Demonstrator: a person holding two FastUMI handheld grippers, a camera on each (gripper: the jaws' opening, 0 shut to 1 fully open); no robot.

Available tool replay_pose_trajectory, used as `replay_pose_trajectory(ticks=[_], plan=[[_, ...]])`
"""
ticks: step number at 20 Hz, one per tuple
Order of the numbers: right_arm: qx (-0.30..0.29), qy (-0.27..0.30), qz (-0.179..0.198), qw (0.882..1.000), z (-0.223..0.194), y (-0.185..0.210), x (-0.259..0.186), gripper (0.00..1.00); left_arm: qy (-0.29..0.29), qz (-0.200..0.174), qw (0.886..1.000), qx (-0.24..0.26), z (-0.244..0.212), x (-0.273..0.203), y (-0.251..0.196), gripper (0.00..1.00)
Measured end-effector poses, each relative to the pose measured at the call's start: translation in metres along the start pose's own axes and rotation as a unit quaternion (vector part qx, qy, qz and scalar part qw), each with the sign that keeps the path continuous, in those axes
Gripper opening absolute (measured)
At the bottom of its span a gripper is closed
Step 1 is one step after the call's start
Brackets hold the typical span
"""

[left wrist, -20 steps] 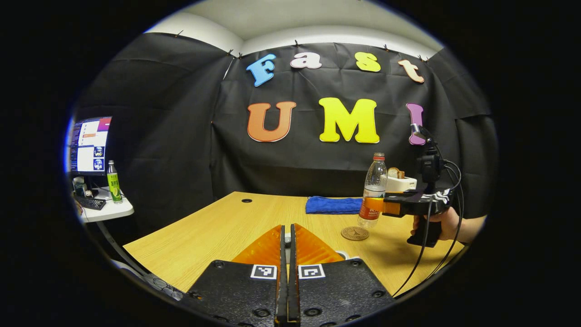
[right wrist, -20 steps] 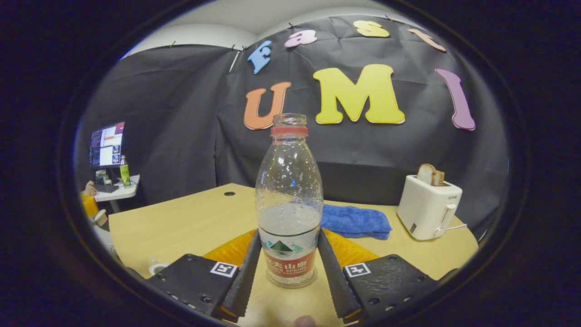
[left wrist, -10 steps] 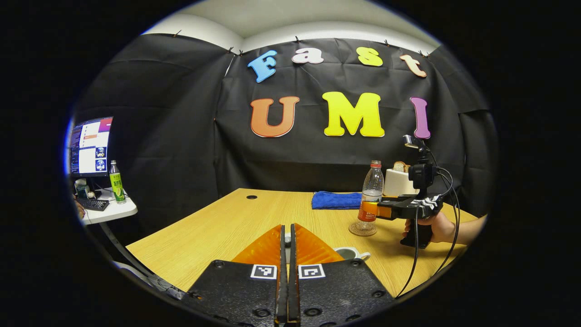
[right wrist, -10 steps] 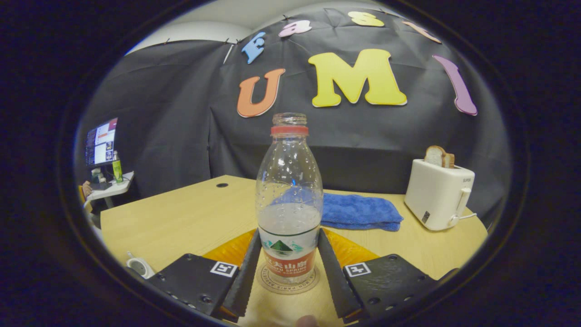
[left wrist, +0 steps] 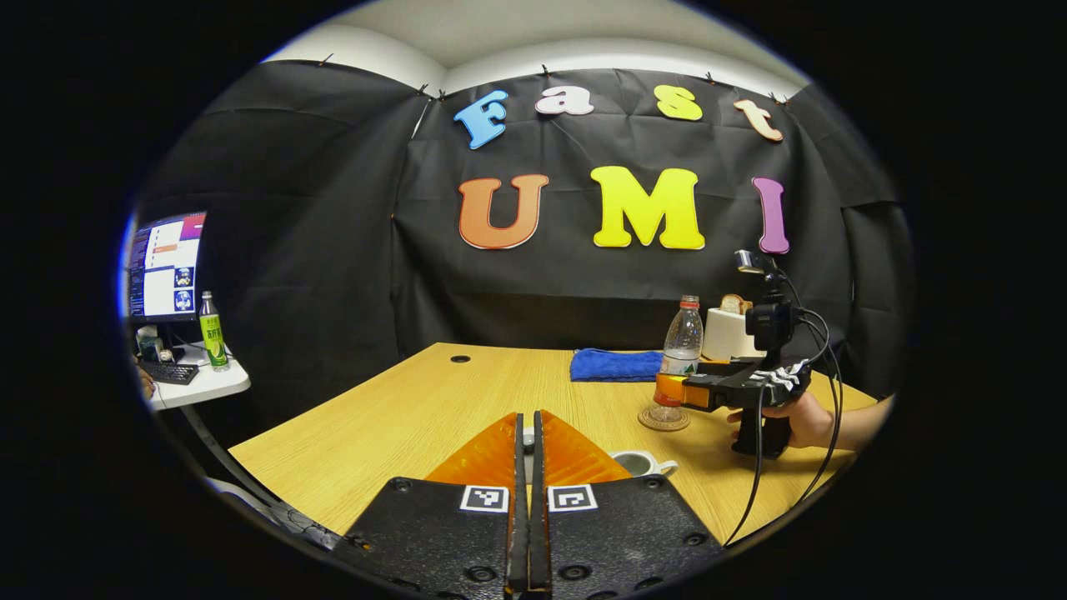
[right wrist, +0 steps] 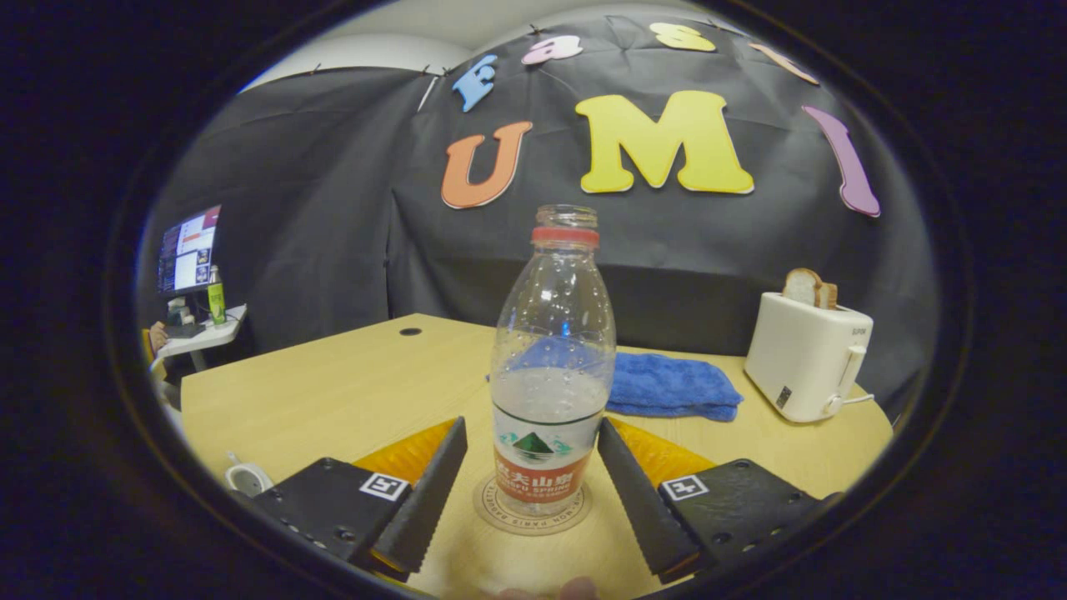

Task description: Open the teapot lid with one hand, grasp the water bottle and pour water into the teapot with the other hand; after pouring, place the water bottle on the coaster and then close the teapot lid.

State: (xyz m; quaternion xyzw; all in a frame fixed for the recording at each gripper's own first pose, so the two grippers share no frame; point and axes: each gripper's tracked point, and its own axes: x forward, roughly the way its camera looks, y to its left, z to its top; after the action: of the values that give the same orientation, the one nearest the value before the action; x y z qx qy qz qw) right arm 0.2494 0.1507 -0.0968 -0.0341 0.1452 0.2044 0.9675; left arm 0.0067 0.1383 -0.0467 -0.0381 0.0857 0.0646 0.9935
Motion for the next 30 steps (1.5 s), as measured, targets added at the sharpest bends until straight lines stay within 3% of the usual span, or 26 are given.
replay_pose_trajectory(ticks=[6, 12, 17, 22, 30], plan=[[-0.004, -0.012, -0.008, 1.0, -0.004, -0.006, -0.045, 0.96, -0.01, -0.016, 1.0, -0.008, 0.005, 0.0, -0.014, 0.03], [0.024, -0.032, -0.043, 0.998, -0.024, -0.028, -0.147, 0.95, -0.005, -0.077, 0.997, -0.027, -0.001, 0.017, -0.062, 0.04], [0.064, -0.038, -0.081, 0.994, -0.046, -0.055, -0.207, 0.95, 0.011, -0.093, 0.995, -0.022, -0.018, 0.035, -0.08, 0.03], [0.054, -0.043, -0.126, 0.99, -0.058, -0.08, -0.236, 0.94, 0.034, -0.089, 0.995, -0.013, -0.047, 0.051, -0.088, 0.03], [0.065, -0.042, -0.139, 0.987, -0.068, -0.09, -0.252, 0.94, 0.047, -0.087, 0.995, -0.008, -0.059, 0.056, -0.091, 0.04]])
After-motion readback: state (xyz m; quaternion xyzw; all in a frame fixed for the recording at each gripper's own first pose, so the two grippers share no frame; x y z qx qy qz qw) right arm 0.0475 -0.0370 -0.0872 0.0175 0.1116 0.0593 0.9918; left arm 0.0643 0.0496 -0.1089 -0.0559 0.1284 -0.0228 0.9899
